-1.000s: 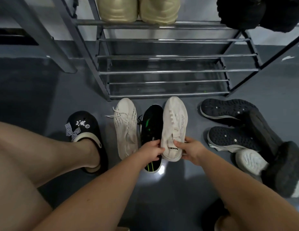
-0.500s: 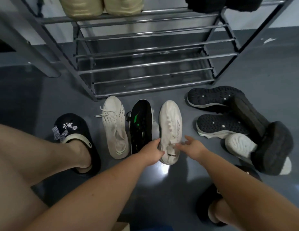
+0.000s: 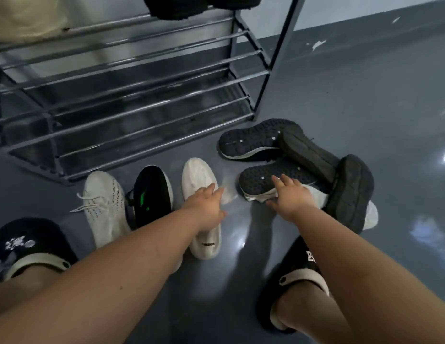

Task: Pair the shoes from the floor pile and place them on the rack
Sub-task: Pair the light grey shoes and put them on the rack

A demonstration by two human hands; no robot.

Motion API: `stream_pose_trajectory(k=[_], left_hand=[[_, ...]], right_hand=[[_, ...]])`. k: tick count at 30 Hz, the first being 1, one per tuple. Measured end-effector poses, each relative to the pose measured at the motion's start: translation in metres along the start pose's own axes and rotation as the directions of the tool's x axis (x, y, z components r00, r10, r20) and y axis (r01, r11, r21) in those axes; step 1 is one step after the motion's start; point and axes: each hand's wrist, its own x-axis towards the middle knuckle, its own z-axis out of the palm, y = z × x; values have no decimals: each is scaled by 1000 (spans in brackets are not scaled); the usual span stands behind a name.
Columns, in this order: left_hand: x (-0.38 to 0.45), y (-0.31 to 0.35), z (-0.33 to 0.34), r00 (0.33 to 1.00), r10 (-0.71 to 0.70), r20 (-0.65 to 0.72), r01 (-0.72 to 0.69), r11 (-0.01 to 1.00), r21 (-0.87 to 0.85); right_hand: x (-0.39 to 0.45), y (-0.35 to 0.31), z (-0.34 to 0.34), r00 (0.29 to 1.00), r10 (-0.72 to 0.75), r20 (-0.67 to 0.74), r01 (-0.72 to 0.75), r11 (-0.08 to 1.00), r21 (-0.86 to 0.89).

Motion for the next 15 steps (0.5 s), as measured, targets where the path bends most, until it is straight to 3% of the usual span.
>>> stream_pose_trajectory(k=[4, 8, 15], left_hand=[[28, 12, -8, 1000, 6, -3, -6, 999, -49], [57, 23, -15, 1000, -30, -5, 28, 979, -203], [101, 41, 11, 985, -123, 120, 170, 810, -561]], right_hand=[[24, 7, -7, 1000, -18, -11, 19, 998, 52], [48, 9, -13, 997, -62, -40, 64, 997, 40], [84, 16, -10, 983, -178, 51, 177, 984, 21]])
